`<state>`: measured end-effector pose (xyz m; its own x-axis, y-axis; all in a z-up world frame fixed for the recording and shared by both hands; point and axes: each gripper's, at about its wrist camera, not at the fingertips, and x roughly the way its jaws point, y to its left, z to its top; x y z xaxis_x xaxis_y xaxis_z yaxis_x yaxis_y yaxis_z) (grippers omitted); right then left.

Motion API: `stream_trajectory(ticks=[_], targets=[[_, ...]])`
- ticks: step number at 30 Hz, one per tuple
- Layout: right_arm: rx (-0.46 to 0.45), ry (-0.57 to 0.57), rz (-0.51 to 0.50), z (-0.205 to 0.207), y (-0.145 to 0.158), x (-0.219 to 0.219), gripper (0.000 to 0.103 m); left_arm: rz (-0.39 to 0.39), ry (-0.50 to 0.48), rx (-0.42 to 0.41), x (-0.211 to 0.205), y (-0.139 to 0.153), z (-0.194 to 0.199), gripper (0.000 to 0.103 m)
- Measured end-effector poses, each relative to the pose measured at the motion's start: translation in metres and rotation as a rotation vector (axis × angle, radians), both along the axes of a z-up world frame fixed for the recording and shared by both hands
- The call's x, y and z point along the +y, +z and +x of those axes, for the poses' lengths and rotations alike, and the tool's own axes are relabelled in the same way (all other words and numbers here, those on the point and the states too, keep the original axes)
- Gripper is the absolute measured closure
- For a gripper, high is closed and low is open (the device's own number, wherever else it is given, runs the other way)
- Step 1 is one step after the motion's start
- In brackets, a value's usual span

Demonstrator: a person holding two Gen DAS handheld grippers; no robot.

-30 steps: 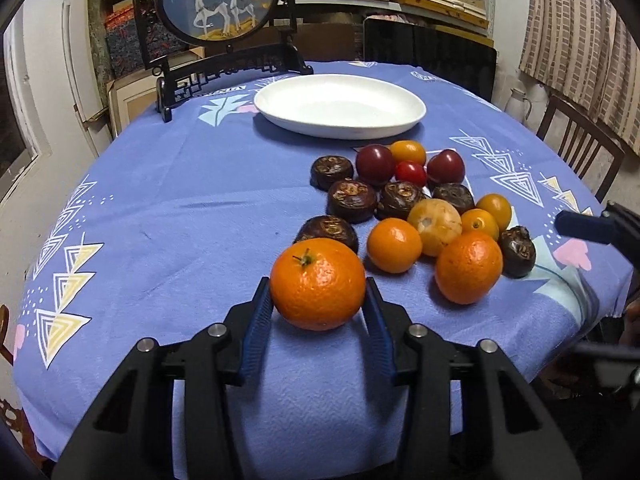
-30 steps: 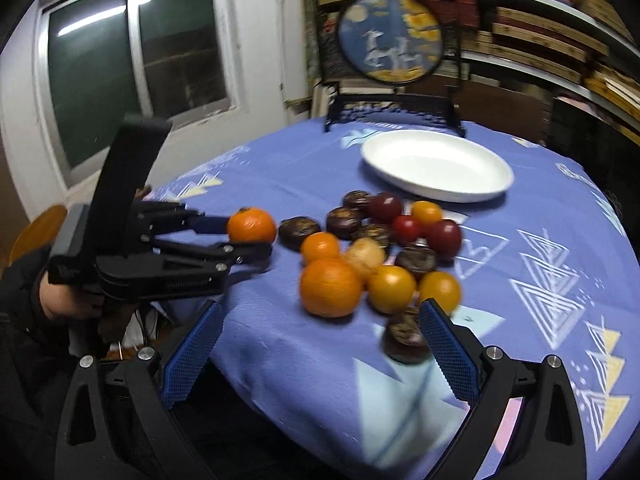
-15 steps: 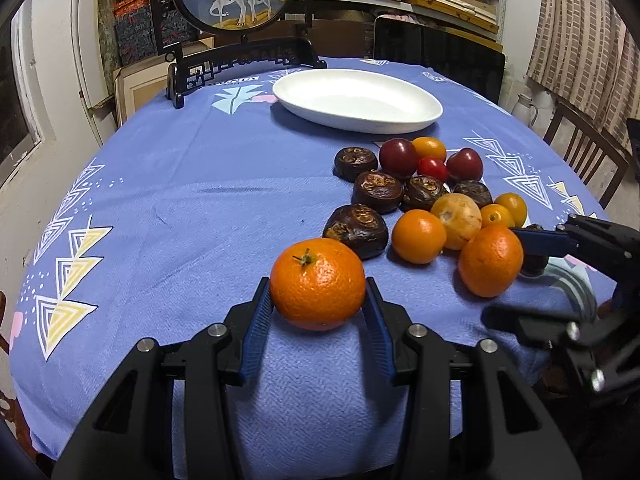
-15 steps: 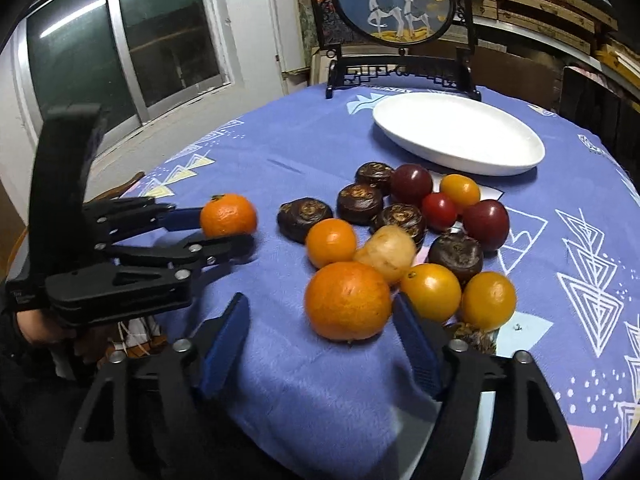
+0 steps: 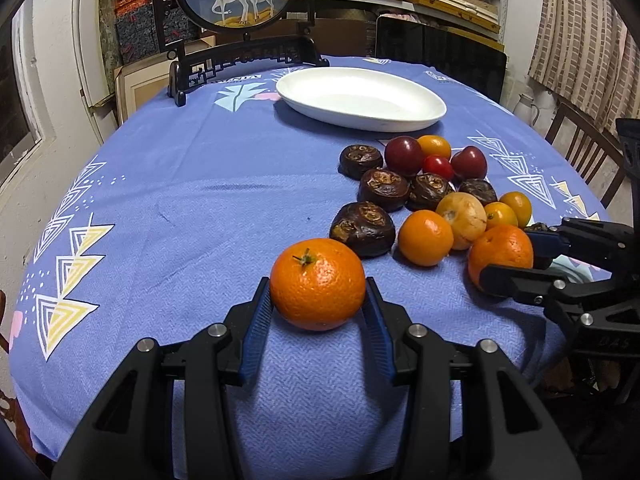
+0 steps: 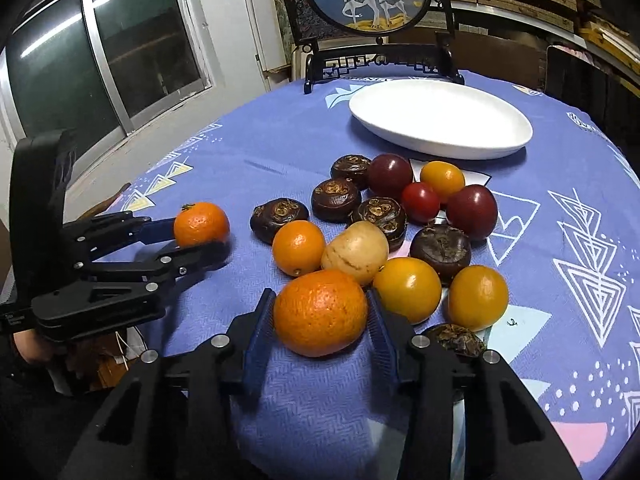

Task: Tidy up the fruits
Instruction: 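Carry both mandarins to the white plate and open both tools to release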

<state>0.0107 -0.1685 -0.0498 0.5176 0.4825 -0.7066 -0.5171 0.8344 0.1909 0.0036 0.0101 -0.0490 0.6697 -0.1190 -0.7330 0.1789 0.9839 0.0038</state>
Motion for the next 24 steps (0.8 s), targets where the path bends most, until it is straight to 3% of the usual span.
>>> stream_trajectory(ticks=[15,20,24], targets=[[-0.006,0.009,0.129,-0.001,0.016,-0.025,0.057,0.001,-0.010,-0.015,-0.007,0.008,0.003,0.059],[-0.039,-0.015,0.176,0.019,0.051,-0.046,0.057,-0.012,-0.036,-0.053,-0.010,0.041,0.028,0.059],[-0.057,-0.081,0.205,0.059,0.082,-0.070,0.057,-0.034,-0.055,-0.077,-0.018,0.071,0.063,0.059]])
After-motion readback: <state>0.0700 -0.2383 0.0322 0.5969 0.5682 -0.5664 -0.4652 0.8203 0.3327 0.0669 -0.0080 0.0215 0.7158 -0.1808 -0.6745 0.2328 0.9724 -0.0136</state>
